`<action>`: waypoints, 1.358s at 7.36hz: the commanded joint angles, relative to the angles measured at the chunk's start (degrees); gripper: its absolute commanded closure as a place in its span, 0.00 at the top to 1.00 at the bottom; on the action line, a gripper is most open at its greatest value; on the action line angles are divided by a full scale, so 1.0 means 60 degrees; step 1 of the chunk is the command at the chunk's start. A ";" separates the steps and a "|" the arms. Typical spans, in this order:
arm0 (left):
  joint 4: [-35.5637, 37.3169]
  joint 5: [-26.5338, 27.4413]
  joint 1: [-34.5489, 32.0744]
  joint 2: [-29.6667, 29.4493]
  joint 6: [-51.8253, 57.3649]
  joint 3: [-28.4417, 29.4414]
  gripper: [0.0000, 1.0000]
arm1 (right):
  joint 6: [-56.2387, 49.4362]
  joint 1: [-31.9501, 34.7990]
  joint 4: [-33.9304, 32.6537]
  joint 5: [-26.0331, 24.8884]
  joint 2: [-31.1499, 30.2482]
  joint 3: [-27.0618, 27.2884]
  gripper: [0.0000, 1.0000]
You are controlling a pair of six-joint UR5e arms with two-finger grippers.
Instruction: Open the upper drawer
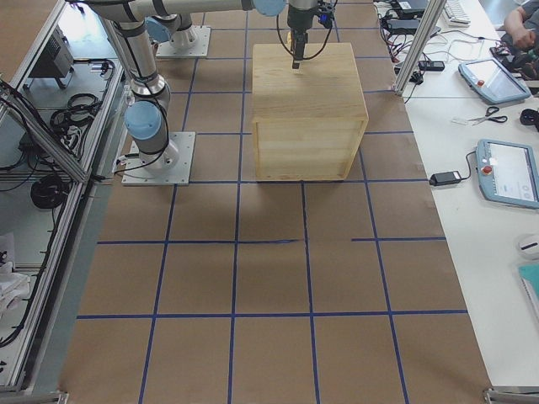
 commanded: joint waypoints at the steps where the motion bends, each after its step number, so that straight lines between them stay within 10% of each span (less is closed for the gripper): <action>1: -0.0076 0.0722 0.0007 0.0089 0.0512 -0.0071 1.00 | -0.0007 0.0000 0.0000 0.0000 0.0000 0.0011 1.00; 10: -0.0823 0.0799 0.1091 0.0499 0.1480 -0.0115 1.00 | 0.0008 -0.0014 0.0000 0.0000 0.0000 -0.0004 1.00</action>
